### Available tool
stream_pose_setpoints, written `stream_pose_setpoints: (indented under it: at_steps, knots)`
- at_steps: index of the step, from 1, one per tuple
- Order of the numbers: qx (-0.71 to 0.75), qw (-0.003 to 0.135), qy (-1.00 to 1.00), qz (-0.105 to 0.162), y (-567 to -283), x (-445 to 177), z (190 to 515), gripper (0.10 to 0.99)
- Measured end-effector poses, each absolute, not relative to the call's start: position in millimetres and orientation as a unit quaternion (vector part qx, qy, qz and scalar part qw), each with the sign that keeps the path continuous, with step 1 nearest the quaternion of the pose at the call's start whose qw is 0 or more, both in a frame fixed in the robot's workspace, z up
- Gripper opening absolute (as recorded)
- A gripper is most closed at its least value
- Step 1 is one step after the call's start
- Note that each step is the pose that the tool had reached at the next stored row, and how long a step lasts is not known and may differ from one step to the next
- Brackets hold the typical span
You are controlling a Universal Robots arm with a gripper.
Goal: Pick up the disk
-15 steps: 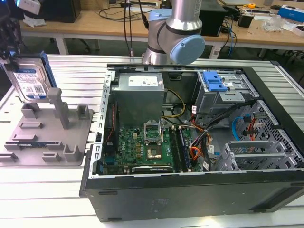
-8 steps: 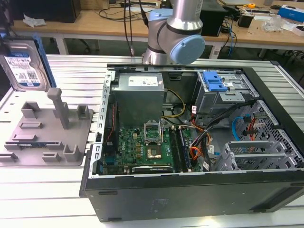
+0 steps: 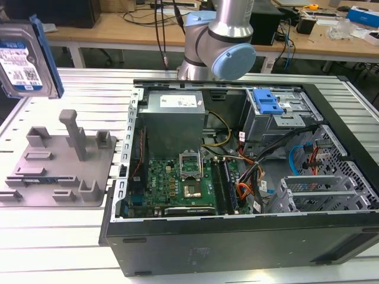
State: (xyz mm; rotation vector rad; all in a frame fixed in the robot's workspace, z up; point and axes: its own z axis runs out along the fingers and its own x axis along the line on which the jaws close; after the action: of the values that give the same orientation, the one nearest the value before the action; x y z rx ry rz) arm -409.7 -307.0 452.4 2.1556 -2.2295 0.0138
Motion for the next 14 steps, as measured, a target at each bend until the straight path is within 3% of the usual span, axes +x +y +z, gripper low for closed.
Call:
stream_pose_setpoints:
  at_steps: [8,14]
  knots:
    - [0.695,0.020,-0.719,0.004,-307.0,-409.7,498.6,0.365]
    - [0.695,0.020,-0.719,0.004,-307.1,-409.8,502.2,0.365]
